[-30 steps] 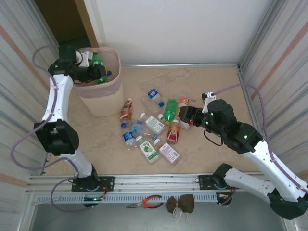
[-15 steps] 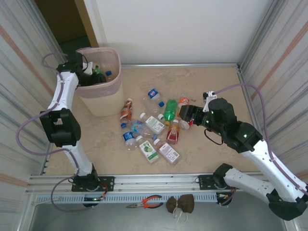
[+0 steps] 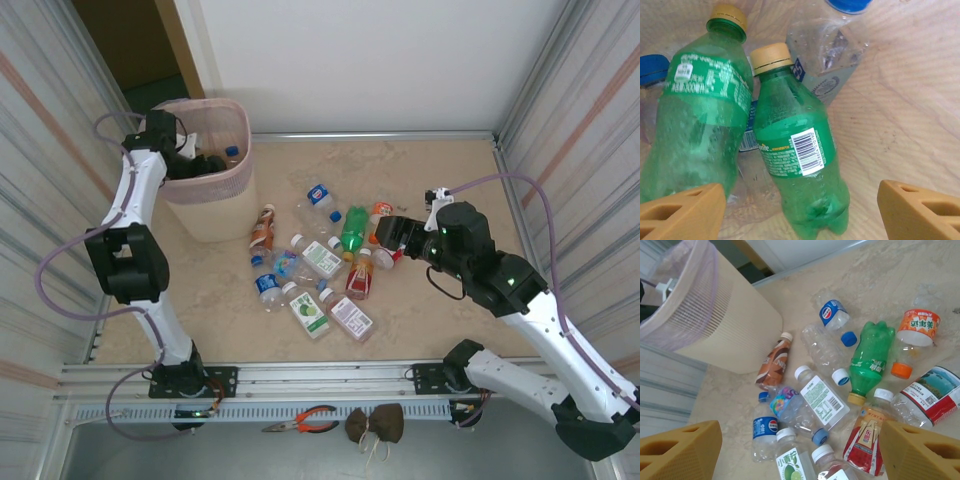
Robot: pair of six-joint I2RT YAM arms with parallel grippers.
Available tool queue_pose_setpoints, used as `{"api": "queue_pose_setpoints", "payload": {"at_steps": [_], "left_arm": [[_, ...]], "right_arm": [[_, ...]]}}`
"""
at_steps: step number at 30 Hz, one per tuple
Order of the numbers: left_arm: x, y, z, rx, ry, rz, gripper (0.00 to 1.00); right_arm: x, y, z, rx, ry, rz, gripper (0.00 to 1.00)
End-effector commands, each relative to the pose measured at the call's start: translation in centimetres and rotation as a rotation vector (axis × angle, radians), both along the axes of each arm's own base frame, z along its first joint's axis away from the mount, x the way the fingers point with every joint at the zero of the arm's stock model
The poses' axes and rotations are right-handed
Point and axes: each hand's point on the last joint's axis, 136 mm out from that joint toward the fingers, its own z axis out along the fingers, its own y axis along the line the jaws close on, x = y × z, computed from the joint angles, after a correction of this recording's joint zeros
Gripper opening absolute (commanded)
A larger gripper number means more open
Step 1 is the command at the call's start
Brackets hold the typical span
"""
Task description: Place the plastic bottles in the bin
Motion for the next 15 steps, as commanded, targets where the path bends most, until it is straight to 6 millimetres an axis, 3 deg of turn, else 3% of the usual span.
{"api": "queue_pose_setpoints", "payload": {"at_steps": [1, 15], "left_arm": [[-0.6, 0.0, 3.2, 0.015, -0.064, -0.006, 0.82], [-2.3, -1.3, 12.0, -0.036, -0.271, -0.035, 0.82]], "right_arm": [[-0.2, -0.4, 0.4, 0.011, -0.005, -0.005, 0.81], [0.7, -2.2, 0.0, -0.02, 0.002, -0.058, 0.84]]}}
